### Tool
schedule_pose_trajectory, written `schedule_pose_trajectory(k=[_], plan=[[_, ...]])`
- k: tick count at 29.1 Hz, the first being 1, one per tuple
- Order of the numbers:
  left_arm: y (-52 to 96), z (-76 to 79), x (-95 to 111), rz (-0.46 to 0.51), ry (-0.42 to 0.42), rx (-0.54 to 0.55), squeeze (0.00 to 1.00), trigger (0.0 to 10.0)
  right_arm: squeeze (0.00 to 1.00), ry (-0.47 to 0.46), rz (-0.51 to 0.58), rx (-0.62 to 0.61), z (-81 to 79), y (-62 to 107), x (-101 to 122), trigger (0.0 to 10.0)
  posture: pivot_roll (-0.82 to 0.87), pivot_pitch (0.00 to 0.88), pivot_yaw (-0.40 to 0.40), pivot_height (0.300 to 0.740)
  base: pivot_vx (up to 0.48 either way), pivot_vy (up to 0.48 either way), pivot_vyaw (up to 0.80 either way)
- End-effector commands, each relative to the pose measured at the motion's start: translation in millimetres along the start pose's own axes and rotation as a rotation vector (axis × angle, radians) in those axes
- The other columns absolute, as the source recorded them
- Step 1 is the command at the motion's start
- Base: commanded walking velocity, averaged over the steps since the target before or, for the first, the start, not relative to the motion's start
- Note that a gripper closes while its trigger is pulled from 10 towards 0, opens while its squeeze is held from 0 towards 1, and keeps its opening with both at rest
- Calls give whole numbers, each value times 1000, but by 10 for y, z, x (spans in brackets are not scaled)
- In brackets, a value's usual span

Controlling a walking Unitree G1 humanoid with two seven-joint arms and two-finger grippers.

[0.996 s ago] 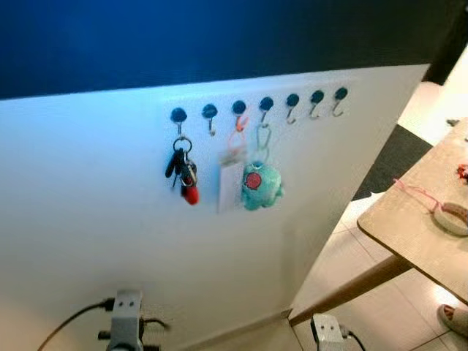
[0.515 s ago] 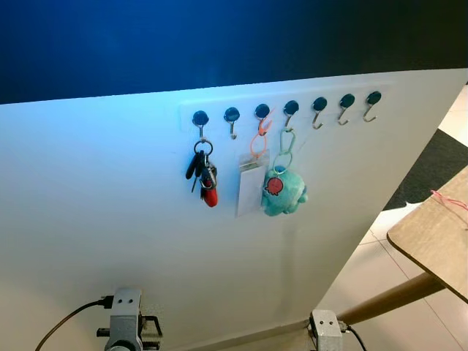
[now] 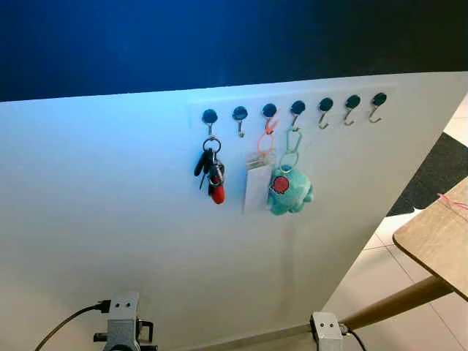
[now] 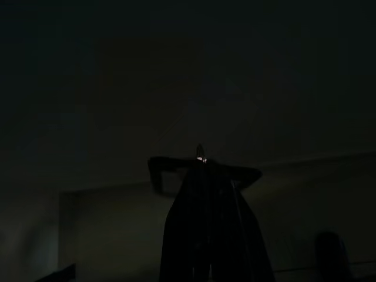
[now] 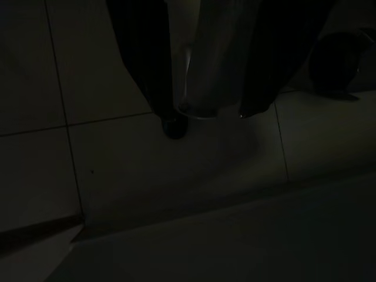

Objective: Hang keys on a hook

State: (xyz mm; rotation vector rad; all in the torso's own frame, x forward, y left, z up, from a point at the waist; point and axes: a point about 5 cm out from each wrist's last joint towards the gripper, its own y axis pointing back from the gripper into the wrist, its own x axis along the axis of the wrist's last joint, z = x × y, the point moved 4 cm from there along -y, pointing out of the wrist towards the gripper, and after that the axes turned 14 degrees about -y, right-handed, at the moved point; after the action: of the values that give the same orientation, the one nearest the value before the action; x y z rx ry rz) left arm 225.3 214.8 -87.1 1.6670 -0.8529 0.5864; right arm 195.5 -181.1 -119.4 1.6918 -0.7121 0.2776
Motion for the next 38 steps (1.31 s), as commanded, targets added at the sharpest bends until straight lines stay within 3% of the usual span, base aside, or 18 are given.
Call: schedule_pose_trajectory(k=[1, 18, 38], plan=[[13, -6, -52, -20, 22, 0, 0, 10000, 0, -15, 4, -11, 25, 9, -18, 10000, 23, 42, 24, 740, 0, 0, 0], [1, -29, -83, -51, 80, 21, 0, 10000, 0, -25, -2, -15, 53, 16, -25, 10000, 20, 51, 13, 740, 0, 0, 0], [14, -27, -102, -49, 66, 18, 0, 10000, 0, -28, 6, -4, 12, 2, 8, 10000, 25, 59, 19, 740, -376, 0, 0]])
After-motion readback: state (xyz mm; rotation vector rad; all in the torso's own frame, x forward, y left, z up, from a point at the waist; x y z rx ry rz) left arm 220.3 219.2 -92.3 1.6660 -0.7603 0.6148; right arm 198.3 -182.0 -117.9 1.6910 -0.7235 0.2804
